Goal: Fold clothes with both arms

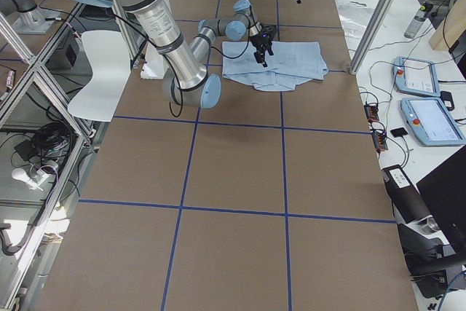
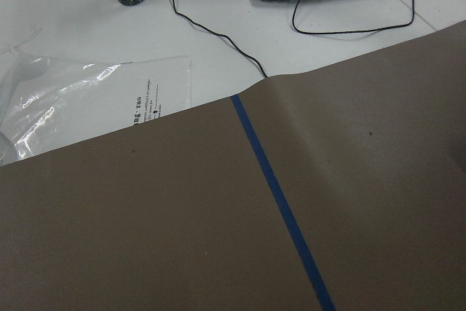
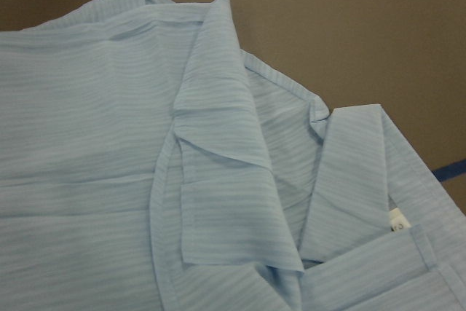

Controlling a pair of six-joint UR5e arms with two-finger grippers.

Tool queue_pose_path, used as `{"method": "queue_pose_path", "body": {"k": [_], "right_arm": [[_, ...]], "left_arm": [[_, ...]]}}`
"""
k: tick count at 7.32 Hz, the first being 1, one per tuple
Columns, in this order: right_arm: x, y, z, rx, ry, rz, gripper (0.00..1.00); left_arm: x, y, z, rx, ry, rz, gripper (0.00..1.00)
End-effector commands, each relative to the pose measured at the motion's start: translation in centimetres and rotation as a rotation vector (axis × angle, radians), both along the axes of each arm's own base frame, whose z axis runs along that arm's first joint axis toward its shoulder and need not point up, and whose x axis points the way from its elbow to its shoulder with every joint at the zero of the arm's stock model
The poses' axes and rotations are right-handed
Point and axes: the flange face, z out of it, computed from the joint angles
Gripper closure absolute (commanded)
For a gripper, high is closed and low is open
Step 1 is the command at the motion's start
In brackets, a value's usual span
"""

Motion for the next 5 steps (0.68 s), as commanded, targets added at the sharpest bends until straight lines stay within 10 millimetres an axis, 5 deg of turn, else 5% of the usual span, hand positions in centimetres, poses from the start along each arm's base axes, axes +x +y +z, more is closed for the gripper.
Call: {"method": "queue_pose_path", "body": {"k": [1,5], "right_arm": [[-3.0,-2.5,0.3,-0.008,0.121,-0.136,0.0],[-5.5,-3.3,0.5,-0.046,0.188,-0.245,0.0]], "left_arm": [[0.0,0.1,0.2,-0.004,0.001,0.005,0.0],[-0.1,0.2,0.6,-0.009,-0.002,0.004,0.0]]}}
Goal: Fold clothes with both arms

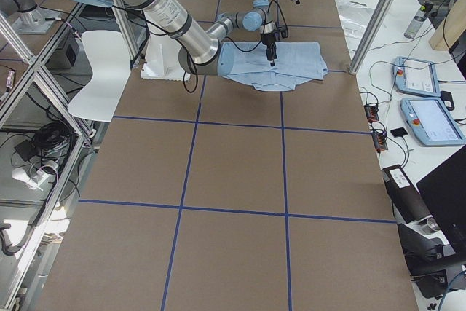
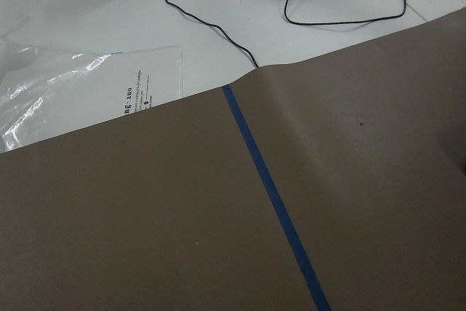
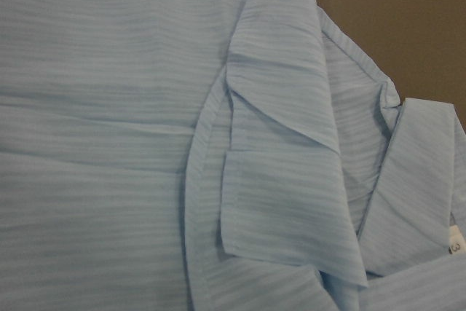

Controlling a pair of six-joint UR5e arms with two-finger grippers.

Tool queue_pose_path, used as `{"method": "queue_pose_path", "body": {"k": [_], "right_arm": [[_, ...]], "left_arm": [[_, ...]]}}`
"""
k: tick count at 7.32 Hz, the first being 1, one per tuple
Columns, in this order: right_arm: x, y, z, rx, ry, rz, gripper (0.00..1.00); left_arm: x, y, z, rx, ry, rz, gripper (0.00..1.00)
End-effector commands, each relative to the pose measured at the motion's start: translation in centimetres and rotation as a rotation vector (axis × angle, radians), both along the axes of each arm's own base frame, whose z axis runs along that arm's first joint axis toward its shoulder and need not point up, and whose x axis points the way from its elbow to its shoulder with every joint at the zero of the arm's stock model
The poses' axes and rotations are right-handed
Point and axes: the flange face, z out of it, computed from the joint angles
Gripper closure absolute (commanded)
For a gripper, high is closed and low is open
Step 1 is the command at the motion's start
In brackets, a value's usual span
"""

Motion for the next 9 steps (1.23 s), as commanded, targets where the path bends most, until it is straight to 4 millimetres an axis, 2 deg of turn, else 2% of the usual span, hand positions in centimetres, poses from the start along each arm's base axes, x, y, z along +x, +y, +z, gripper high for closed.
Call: {"method": "queue_pose_path", "body": {"k": [1,7,9], "right_arm": [[-0.2,0.0,0.6,-0.008,0.056,-0.058,0.0],[1.2,-0.5,1.1,-0.037,0.165,-0.11,0.0],[3.0,-0.6,0.7,-0.039,0.206,-0.141,0.0]], "left_arm": [[0.0,0.0,0.1,-0.002,-0.001,0.0,0.0],[0.1,0.1,-0.1,0.005,0.003,0.002,0.0],[0.1,0.1,-0.2,0.011,0.007,0.002,0.0]]}}
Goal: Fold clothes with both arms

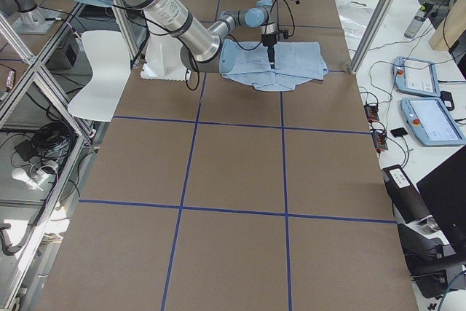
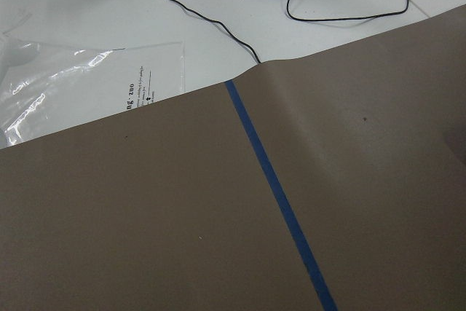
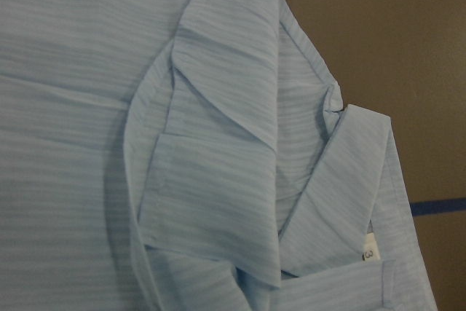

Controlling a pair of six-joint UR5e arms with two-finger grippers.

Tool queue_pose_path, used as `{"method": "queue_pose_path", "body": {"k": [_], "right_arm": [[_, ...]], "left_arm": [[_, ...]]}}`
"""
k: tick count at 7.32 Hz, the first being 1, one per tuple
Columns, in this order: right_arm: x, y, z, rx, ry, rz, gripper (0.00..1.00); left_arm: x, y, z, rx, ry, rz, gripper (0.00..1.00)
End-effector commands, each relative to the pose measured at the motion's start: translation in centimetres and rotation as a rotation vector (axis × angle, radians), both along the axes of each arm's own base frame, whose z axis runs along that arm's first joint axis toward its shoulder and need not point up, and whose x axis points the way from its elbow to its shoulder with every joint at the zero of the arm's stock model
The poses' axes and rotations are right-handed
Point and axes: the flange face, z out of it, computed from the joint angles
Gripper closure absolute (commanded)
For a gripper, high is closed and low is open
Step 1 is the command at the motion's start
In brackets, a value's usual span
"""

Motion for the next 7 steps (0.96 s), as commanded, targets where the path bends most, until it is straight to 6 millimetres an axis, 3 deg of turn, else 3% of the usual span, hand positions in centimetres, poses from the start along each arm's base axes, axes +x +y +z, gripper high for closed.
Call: {"method": "queue_pose_path", "body": {"k": [1,2,4,6,7], "right_arm": [[2.2,0.3,2.0,-0.002,0.047,-0.045,0.0],[5.1,1.3,4.7,-0.002,0.065,-0.059,0.0],[13.3,3.5,8.5,0.012,0.099,-0.125,0.0],[16.9,3.1,11.9,0.028,0.126,-0.156,0.0],[18.0,2.4,10.8,0.042,0.096,-0.145,0.0]], "left_arm": [[0.0,0.0,0.0,0.003,0.002,0.0,0.0],[0.0,0.0,0.0,0.003,0.002,0.0,0.0],[0.0,0.0,0.0,0.003,0.002,0.0,0.0],[0.0,0.1,0.1,0.002,0.001,0.0,0.0],[0.0,0.0,0.0,0.002,0.002,0.002,0.0]]}}
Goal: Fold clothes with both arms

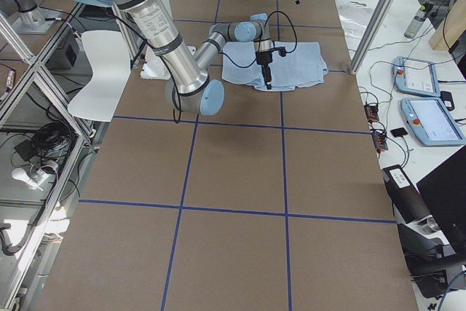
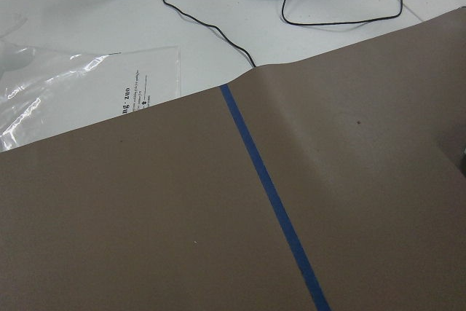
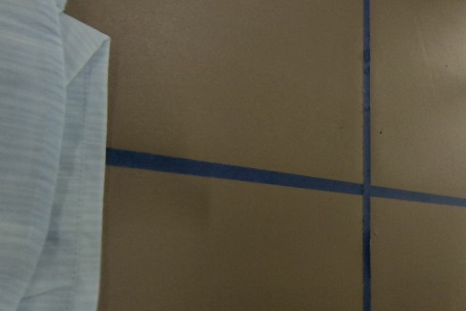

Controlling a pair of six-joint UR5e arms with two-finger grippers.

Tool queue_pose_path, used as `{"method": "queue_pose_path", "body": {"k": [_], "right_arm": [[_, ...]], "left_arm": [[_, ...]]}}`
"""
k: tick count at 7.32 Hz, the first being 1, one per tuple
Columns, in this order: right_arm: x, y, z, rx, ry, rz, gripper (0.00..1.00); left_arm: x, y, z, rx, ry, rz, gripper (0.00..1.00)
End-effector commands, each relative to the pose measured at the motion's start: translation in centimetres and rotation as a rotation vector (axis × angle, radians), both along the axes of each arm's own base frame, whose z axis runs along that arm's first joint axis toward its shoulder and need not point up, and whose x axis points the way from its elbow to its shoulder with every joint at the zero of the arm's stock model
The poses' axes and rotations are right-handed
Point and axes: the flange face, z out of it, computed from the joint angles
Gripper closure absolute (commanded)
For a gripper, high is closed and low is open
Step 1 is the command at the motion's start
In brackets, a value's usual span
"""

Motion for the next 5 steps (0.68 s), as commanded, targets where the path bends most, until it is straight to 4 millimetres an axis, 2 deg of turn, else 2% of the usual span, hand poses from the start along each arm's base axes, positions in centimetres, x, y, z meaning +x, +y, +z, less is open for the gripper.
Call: {"method": "queue_pose_path", "body": {"k": [1,2,3,4,5], "right_arm": [[4.0,0.3,-3.1,0.044,-0.098,0.015,0.0],[7.0,3.2,-5.7,0.035,-0.229,-0.009,0.0],[10.5,6.2,-7.6,0.04,-0.334,0.006,0.0],[12.4,7.7,-8.5,0.049,-0.419,0.063,0.0],[12.5,8.3,-8.1,0.071,-0.528,0.103,0.0]], "left_arm": [[0.2,0.3,-0.7,0.0,0.021,0.033,0.0],[0.4,1.3,-2.4,-0.014,0.088,0.089,0.0],[0.3,3.3,-4.5,-0.055,0.177,0.086,0.0],[1.2,7.1,-6.3,-0.051,0.223,0.12,0.0],[1.6,11.3,-8.1,-0.06,0.28,0.151,0.0]]}}
